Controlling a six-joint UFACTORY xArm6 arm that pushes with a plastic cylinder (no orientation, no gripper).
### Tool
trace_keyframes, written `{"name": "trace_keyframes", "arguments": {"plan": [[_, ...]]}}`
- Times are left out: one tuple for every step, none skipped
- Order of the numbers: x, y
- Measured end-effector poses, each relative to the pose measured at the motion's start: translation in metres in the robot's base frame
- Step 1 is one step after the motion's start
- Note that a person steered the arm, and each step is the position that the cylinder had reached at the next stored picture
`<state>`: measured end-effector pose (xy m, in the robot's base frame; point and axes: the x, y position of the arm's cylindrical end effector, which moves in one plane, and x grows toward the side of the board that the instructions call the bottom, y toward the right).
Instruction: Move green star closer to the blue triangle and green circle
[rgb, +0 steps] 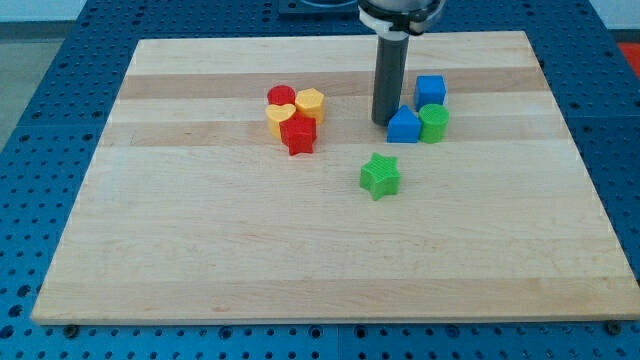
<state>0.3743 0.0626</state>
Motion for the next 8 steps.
{"name": "trace_keyframes", "arguments": {"plan": [[0.019,-0.013],[0.034,-0.04],[0.046,-0.076],[0.078,-0.097],[0.114,-0.099],[0.12,-0.081],[0.118,-0.041],[0.112,-0.002]]}}
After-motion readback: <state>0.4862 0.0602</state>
